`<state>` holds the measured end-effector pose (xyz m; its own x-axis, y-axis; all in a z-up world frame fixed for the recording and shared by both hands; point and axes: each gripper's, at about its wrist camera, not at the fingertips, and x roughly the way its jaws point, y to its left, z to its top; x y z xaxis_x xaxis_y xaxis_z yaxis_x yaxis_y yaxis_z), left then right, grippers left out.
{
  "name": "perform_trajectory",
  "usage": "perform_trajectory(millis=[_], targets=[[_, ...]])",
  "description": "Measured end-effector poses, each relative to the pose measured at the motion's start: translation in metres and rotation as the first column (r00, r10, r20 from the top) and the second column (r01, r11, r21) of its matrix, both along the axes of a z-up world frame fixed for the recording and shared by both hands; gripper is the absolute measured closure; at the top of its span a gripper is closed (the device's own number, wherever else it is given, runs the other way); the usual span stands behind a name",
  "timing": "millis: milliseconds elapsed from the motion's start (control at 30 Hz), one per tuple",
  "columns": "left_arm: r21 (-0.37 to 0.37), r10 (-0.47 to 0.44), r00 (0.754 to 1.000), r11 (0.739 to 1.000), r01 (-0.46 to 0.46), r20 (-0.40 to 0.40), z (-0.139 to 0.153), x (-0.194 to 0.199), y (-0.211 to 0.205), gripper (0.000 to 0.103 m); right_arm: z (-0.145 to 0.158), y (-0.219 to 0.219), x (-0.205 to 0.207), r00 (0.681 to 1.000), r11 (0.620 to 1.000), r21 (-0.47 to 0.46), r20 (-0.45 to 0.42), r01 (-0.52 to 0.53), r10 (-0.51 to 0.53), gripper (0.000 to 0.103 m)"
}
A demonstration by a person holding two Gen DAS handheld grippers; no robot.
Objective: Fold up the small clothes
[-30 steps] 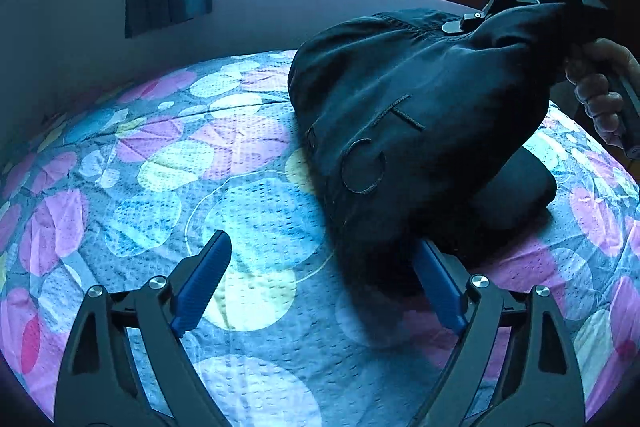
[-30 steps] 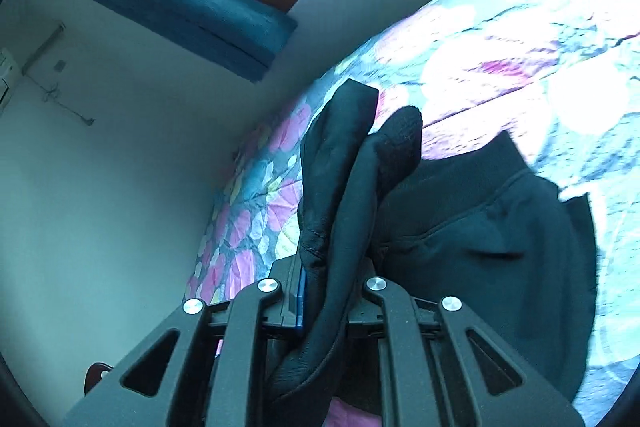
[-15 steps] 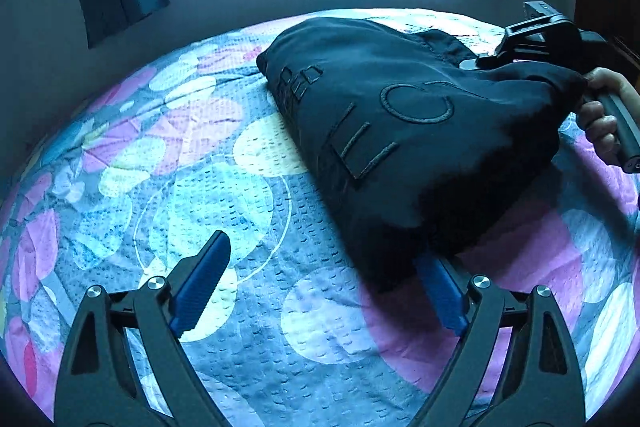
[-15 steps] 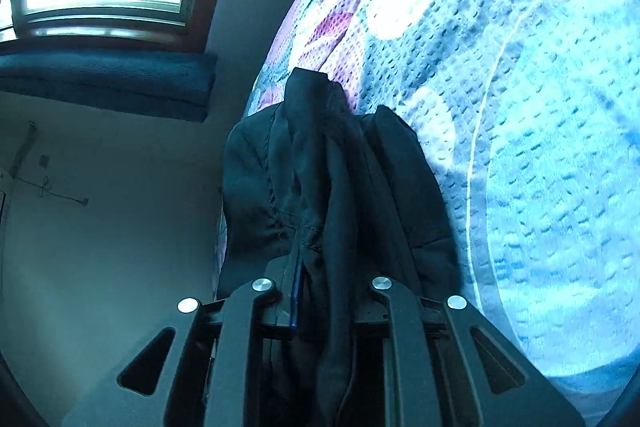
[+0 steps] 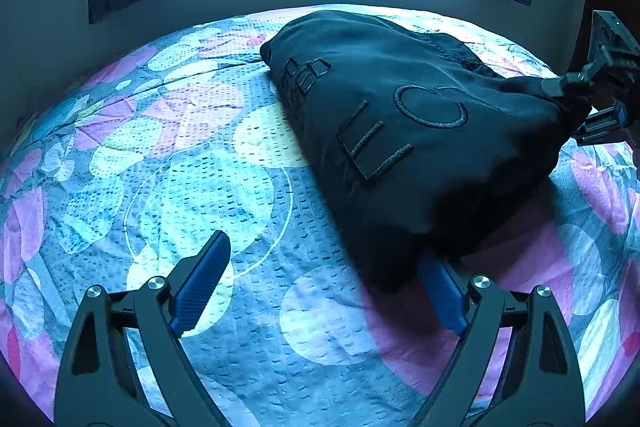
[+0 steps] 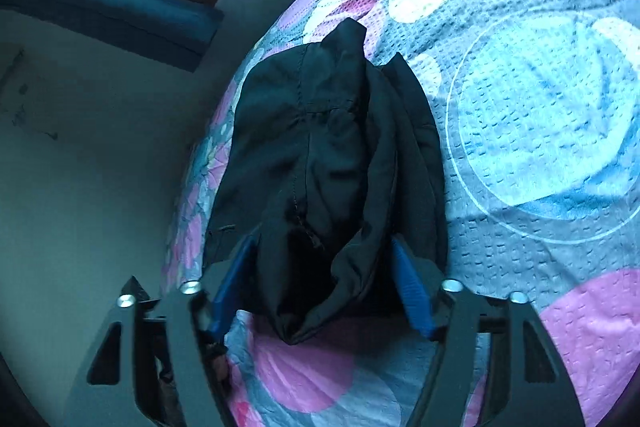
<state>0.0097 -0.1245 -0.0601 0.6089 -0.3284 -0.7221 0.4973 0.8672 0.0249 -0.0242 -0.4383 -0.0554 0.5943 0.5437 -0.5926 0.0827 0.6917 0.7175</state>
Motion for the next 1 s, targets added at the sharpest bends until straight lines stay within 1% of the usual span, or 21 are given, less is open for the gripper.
perform_trajectory(millis=[33, 100, 167, 233, 300, 400, 433, 533, 600, 833, 1000], targets=[[0.002, 0.001, 1.0, 1.0, -0.001, -0.001, 0.0, 0.0, 0.0, 0.013, 0.004, 0.004, 0.0, 1.0, 1.0, -0.018, 0.01, -0.012, 0.012, 0.079], [0.001, 0.005, 1.0, 1.0, -0.005, -0.001, 0.0, 0.0, 0.001, 0.013, 0.015, 0.01, -0.005, 0.999, 0.998, -0.066, 0.047, -0.005, 0.009, 0.083], [-0.009, 0.008, 1.0, 1.0, -0.008, -0.014, 0.0, 0.002, 0.002, 0.013, 0.029, 0.01, -0.011, 0.995, 0.996, -0.086, 0.098, 0.007, 0.002, 0.087], [-0.031, 0.011, 0.999, 0.999, -0.012, -0.038, -0.001, 0.005, 0.005, 0.011, 0.036, 0.004, -0.02, 0.99, 0.997, -0.076, 0.139, 0.027, -0.016, 0.088], [-0.059, 0.013, 0.998, 0.998, -0.017, -0.068, -0.003, 0.008, 0.007, 0.011, 0.031, -0.001, -0.021, 0.99, 0.997, -0.066, 0.141, 0.033, -0.024, 0.088], [-0.085, 0.01, 0.995, 0.996, -0.019, -0.099, -0.007, 0.011, 0.009, 0.011, 0.0, -0.01, -0.021, 0.994, 0.998, -0.029, 0.089, 0.061, -0.058, 0.089], [-0.084, 0.008, 0.995, 0.996, -0.016, -0.1, -0.007, 0.011, 0.009, 0.011, -0.008, -0.007, -0.007, 0.995, 0.997, -0.016, 0.076, 0.073, -0.071, 0.089], [-0.074, 0.005, 0.996, 0.997, -0.012, -0.091, -0.007, 0.01, 0.007, 0.011, -0.03, -0.014, -0.004, 0.993, 0.994, 0.046, 0.066, 0.095, -0.098, 0.089], [-0.073, 0.005, 0.996, 0.997, -0.012, -0.091, -0.008, 0.01, 0.007, 0.011, -0.038, -0.015, -0.003, 0.992, 0.992, 0.069, 0.066, 0.101, -0.105, 0.089], [-0.085, 0.002, 0.995, 0.996, -0.011, -0.105, -0.01, 0.011, 0.009, 0.011, -0.055, -0.023, -0.006, 0.99, 0.984, 0.144, 0.076, 0.104, -0.116, 0.09], [-0.109, 0.0, 0.991, 0.994, -0.014, -0.131, -0.013, 0.014, 0.012, 0.01, -0.07, -0.031, -0.013, 0.988, 0.967, 0.23, 0.081, 0.109, -0.131, 0.091]])
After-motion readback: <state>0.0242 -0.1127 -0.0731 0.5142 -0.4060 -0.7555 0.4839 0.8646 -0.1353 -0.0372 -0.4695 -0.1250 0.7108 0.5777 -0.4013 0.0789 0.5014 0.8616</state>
